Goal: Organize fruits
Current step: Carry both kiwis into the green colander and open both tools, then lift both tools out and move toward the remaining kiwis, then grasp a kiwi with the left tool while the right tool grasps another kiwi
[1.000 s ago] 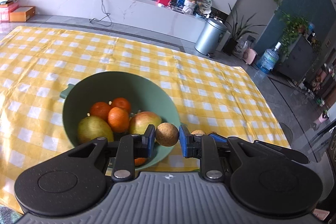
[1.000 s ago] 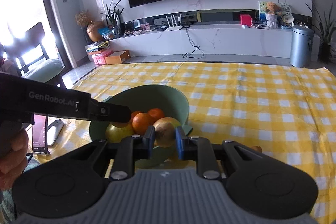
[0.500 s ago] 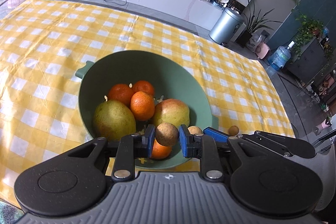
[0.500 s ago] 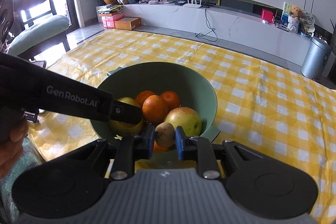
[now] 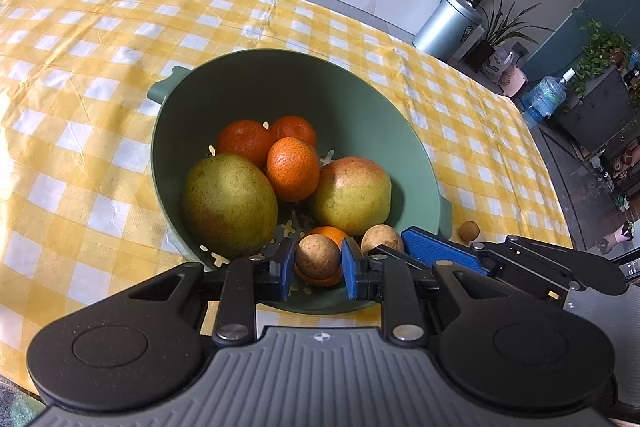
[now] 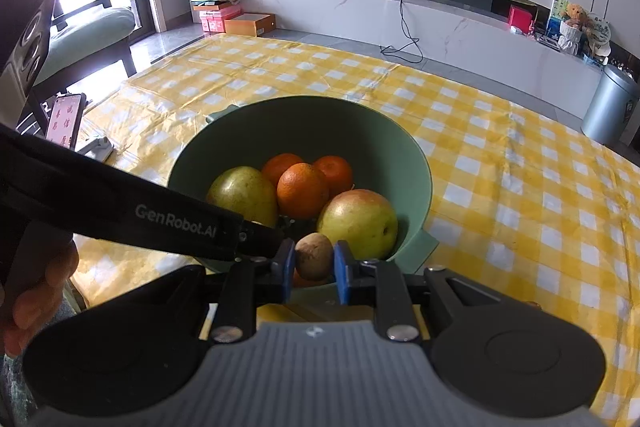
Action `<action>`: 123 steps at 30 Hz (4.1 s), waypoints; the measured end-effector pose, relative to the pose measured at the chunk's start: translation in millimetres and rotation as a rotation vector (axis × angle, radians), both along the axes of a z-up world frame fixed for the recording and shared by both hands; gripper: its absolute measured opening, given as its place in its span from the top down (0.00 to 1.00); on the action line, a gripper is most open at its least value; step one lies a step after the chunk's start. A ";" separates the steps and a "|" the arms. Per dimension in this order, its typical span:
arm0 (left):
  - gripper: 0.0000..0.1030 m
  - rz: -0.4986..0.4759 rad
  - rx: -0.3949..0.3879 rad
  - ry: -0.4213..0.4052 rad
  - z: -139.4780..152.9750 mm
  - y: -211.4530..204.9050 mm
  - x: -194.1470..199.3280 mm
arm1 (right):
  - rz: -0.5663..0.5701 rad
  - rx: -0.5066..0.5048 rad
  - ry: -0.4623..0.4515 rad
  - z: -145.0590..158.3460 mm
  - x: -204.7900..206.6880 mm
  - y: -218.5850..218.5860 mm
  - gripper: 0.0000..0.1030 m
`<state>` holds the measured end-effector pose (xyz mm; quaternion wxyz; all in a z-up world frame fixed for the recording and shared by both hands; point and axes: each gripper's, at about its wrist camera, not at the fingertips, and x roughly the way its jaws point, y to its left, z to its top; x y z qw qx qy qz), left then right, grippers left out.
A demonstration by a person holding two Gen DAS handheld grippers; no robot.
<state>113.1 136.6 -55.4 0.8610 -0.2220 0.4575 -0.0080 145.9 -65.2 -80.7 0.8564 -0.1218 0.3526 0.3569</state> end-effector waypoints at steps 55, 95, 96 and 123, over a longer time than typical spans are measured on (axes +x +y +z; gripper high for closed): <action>0.65 -0.374 0.157 -0.155 13.8 -159.4 3.5 | -0.492 0.228 0.037 -7.8 32.7 -205.9 0.61; 0.72 -0.188 0.281 -0.067 -51.6 -165.5 50.1 | -0.400 0.125 0.229 -64.1 108.2 -145.1 0.69; 0.73 -0.186 0.280 -0.067 -51.5 -165.6 50.0 | -0.398 0.121 0.230 -64.6 108.5 -144.3 0.70; 0.74 -0.191 0.287 -0.097 -34.1 -166.3 41.4 | -0.390 0.097 0.211 -64.4 105.8 -140.5 0.81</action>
